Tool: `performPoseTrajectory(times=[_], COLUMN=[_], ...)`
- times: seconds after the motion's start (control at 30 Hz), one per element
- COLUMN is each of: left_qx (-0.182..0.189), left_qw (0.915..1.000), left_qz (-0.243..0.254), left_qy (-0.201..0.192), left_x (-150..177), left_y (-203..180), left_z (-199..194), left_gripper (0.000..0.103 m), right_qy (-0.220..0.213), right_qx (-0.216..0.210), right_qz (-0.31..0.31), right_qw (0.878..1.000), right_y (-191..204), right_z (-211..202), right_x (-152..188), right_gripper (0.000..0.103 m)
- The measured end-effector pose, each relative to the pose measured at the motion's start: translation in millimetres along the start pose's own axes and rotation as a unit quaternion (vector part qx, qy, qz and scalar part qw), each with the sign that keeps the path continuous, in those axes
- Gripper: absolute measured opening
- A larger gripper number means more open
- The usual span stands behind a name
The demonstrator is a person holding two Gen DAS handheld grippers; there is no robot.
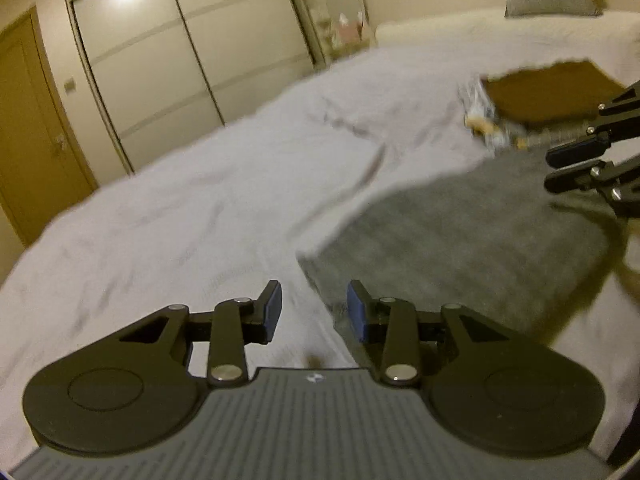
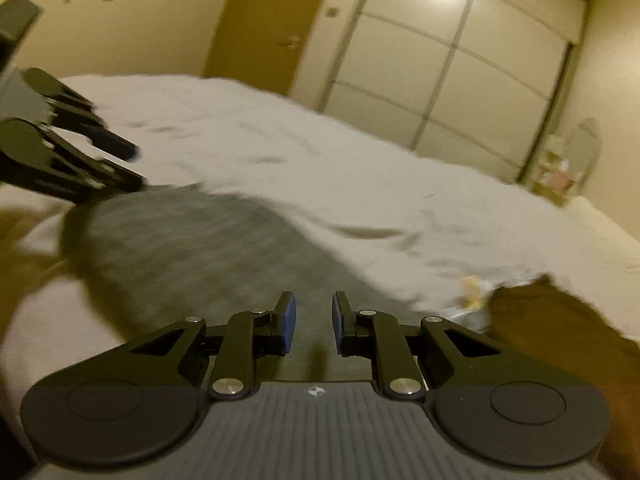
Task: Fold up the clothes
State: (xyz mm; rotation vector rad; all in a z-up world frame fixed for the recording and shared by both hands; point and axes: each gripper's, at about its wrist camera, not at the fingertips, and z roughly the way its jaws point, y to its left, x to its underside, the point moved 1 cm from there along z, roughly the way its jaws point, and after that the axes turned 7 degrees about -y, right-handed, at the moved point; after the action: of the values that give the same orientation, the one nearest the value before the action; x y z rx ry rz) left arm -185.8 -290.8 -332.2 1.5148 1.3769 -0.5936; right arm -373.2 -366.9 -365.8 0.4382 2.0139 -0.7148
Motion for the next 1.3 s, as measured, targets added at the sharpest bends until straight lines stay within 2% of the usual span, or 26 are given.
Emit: performPoseTrajectory(times=[0.1,0.17,0.27,0.3,0.33,0.4,0.5,0.6,0.63,0.7,0.77,0.87,1.0,1.07,1.1,1.2,1.27,1.3], left_qx=[-0.005,-0.005,-0.007,-0.008,-0.012,-0.028,-0.056,-0.064,-0.062,-0.045,-0.016,-0.003,-0.002,-0.001,0.000,-0.005,-0.006,-0.005], left_qw=[0.9995,0.9995,0.9997,0.9997,0.9997,0.9991,0.9954,0.9846,0.9796,0.9673,0.9518,0.9287,0.9109,0.9001,0.8988,0.9028,0.9053,0.9038], left_qz=[-0.014,-0.014,-0.001,0.003,0.010,0.029,0.077,0.157,0.184,0.240,0.298,0.365,0.409,0.432,0.435,0.428,0.423,0.427], left_qy=[0.029,0.028,0.024,0.023,0.021,0.012,-0.011,-0.043,-0.053,-0.067,-0.070,-0.063,-0.058,-0.054,-0.052,-0.042,-0.035,-0.034], left_x=[21,24,23,23,23,25,30,33,34,38,43,47,40,38,37,42,45,46], left_y=[3,4,4,4,5,6,2,-21,-30,-51,-74,-97,-111,-114,-112,-95,-87,-88], left_z=[11,9,4,2,-2,-17,-49,-75,-82,-88,-84,-66,-40,-30,-27,-28,-29,-29], left_gripper=[0.033,0.033,0.032,0.032,0.032,0.032,0.044,0.058,0.064,0.071,0.073,0.073,0.075,0.076,0.076,0.063,0.056,0.054], right_qy=[0.018,0.022,0.027,0.030,0.034,0.033,0.014,-0.001,-0.001,0.002,0.005,0.009,0.010,0.015,0.021,0.039,0.045,0.045], right_qx=[0.010,0.014,0.022,0.025,0.030,0.045,0.058,0.050,0.044,0.029,0.017,0.006,-0.003,-0.005,0.001,0.028,0.039,0.040], right_qz=[-0.002,0.017,0.013,0.015,0.017,0.024,0.012,-0.024,-0.044,-0.095,-0.141,-0.190,-0.218,-0.247,-0.265,-0.316,-0.322,-0.324], right_qw=[1.000,1.000,0.999,0.999,0.999,0.998,0.998,0.998,0.998,0.995,0.990,0.982,0.976,0.969,0.964,0.948,0.945,0.944], right_y=[3,-6,-13,-16,-20,-28,-29,-14,-5,17,35,54,65,72,72,67,60,59], right_z=[6,3,-6,-9,-13,-27,-55,-74,-76,-76,-68,-52,-30,-18,-15,-7,-6,-6], right_x=[17,25,27,27,27,26,23,22,22,23,25,23,17,17,20,32,37,37], right_gripper=[0.017,0.019,0.024,0.029,0.033,0.033,0.035,0.041,0.044,0.048,0.049,0.049,0.050,0.050,0.050,0.050,0.050,0.050])
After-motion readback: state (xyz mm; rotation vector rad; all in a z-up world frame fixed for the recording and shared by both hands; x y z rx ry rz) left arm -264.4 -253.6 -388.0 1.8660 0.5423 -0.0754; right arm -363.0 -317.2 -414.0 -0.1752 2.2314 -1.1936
